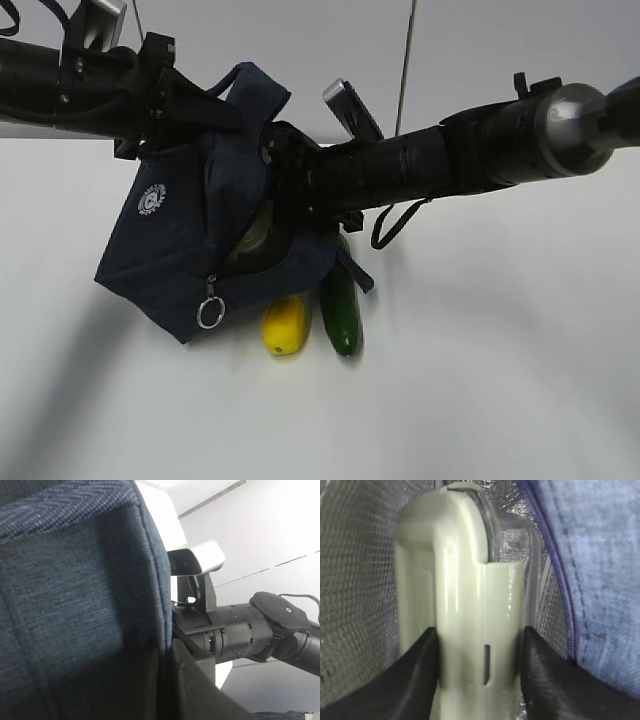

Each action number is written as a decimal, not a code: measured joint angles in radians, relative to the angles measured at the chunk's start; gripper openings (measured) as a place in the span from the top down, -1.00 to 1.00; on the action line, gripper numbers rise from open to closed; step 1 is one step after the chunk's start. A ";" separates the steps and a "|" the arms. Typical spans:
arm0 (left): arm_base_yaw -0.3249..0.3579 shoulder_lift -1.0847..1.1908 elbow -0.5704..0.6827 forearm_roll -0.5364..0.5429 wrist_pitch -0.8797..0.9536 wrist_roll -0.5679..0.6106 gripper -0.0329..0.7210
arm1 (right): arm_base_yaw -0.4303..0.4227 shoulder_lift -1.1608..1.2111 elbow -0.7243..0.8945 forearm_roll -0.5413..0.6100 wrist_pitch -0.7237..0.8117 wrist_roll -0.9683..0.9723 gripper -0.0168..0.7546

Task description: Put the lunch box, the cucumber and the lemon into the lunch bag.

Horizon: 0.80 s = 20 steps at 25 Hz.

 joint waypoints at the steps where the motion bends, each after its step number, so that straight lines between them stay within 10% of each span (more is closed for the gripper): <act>1: 0.000 0.000 0.000 0.000 0.000 0.000 0.93 | 0.002 0.002 -0.002 0.000 0.000 0.000 0.03; 20: 0.000 0.000 0.000 0.000 0.000 0.002 0.93 | 0.002 0.048 -0.006 0.039 0.040 0.001 0.02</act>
